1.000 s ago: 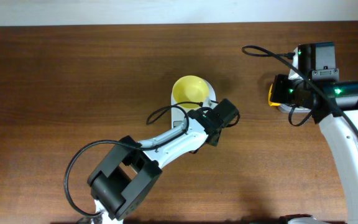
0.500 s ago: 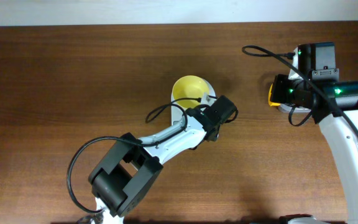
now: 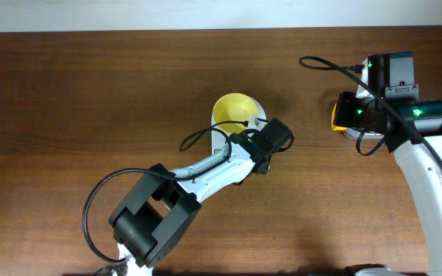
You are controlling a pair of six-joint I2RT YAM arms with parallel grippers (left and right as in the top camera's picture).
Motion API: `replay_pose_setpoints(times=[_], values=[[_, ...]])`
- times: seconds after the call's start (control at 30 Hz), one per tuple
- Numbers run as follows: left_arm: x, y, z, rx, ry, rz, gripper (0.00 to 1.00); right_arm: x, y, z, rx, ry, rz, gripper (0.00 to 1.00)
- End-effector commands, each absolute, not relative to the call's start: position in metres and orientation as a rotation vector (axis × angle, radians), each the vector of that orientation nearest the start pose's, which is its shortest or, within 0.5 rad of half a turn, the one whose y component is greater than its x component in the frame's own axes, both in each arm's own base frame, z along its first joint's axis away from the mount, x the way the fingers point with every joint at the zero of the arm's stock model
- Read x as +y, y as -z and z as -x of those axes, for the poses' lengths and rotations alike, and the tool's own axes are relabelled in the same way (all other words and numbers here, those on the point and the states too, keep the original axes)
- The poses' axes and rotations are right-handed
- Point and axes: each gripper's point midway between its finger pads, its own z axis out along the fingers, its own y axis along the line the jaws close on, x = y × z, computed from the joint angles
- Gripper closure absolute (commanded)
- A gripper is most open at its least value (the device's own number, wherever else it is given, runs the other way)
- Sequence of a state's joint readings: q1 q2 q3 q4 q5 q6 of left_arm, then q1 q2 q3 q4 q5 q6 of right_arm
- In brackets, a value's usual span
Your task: Scoop item into bowl and weigh 50g on scale
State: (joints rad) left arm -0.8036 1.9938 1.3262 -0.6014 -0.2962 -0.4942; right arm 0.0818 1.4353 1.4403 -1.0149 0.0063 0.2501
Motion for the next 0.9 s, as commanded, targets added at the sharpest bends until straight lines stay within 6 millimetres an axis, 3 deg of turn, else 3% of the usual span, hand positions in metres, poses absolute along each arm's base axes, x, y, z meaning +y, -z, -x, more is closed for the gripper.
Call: replay_pose_setpoints(times=[0.0, 0.63, 0.7, 0.87], values=[[-0.267, -0.008, -0.333, 2.720, -0.127, -0.353, 1.00, 0.026, -0.240, -0.361, 2.543, -0.110, -0.215, 0.96], [-0.262, -0.002, -0.328, 2.739, -0.174, -0.410, 1.00, 0.026, -0.237, -0.357, 2.564, -0.105, -0.213, 0.96], [-0.264, -0.005, -0.330, 2.735, -0.172, -0.421, 1.00, 0.026, -0.237, -0.357, 2.562, -0.106, -0.213, 0.96], [-0.281, -0.037, -0.327, 2.753, -0.050, -0.439, 1.00, 0.026, -0.237, -0.358, 2.561, -0.105, -0.213, 0.96]])
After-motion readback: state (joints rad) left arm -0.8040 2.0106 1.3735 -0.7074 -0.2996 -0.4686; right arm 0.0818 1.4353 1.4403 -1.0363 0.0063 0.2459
